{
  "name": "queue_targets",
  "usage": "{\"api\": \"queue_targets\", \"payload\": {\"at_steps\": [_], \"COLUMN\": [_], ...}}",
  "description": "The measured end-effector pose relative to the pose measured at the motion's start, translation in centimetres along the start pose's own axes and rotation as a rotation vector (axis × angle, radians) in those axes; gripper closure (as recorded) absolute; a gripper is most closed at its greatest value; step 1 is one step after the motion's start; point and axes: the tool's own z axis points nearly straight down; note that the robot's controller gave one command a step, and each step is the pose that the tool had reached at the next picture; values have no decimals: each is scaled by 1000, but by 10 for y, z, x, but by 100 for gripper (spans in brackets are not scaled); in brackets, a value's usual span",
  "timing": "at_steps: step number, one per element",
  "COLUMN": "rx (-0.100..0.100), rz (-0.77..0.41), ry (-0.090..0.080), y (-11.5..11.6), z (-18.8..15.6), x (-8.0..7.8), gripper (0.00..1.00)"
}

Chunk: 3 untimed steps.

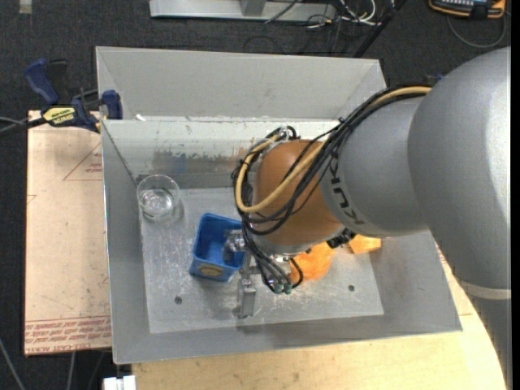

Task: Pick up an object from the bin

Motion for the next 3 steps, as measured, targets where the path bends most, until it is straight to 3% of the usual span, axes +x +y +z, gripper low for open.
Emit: {"api": "queue_targets", "payload": {"at_steps": [1, 3], "rx": [3, 3], "rz": [-627, -627], "ry": [-54, -54], "y": [27, 27], "z": [15, 15], "x": [-44, -44], "gripper": [100, 100]}}
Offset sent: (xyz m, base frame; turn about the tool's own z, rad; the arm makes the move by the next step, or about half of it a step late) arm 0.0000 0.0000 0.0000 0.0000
